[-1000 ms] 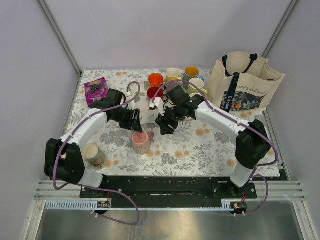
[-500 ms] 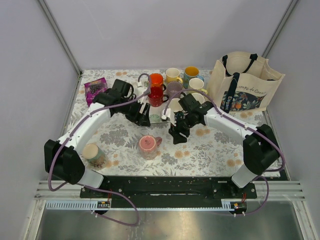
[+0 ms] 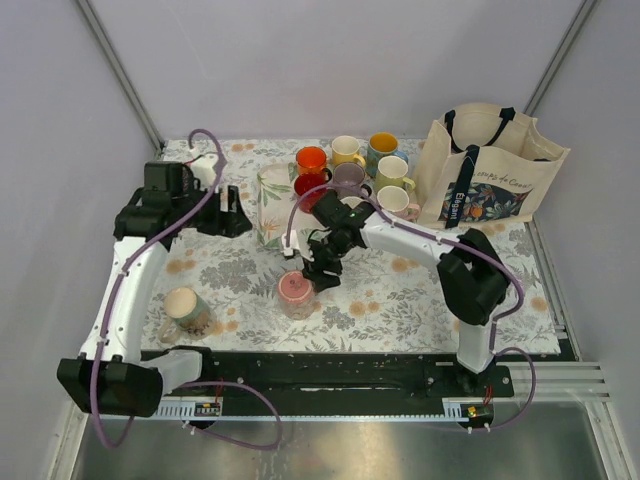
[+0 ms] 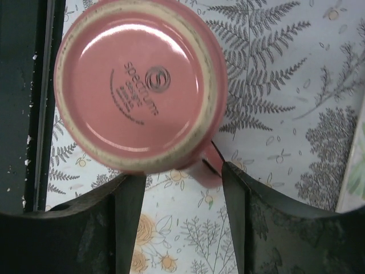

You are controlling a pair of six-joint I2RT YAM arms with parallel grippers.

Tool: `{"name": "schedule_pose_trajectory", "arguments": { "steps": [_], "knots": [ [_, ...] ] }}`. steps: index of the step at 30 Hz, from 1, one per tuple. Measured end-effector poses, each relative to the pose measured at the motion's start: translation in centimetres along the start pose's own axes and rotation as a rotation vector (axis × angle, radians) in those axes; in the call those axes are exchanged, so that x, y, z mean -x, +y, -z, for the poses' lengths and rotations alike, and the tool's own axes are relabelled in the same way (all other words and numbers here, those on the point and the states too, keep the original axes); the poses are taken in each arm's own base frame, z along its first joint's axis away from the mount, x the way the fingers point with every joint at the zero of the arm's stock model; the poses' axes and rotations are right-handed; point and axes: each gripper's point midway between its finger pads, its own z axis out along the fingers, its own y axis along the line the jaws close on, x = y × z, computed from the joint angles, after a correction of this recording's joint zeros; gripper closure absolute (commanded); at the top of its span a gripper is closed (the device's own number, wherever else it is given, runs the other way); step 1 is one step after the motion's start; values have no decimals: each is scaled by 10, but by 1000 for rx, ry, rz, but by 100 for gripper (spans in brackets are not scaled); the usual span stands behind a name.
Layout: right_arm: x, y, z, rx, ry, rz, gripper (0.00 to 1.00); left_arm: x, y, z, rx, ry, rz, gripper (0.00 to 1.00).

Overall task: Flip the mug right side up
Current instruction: Turn over the cup at the center of the board.

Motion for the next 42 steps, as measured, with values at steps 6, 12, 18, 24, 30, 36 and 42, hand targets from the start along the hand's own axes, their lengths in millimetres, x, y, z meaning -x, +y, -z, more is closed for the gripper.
{"name": "schedule_pose_trajectory", "arguments": {
  "steps": [6,12,18,24,30,36,42],
  "knots": [
    [-14,13,-24,67,78,79,43,-5,30,21,70,-76,180,23],
    [-59,40,-35,139,177,55,45,-10,31,40,84,-149,218,24],
    [-66,35,-41,62,181,-52,44,-24,40,40,99,-155,293,25],
    [-49,18,-50,-37,94,-173,58,-26,42,39,102,-151,313,25],
    [-45,20,-51,-61,52,-208,87,-26,45,36,101,-144,324,26],
    [-52,31,-44,-62,56,-217,100,-25,46,34,102,-148,321,27],
    [-51,47,-29,-26,58,-259,100,-25,50,28,94,-133,305,26]
  ]
}}
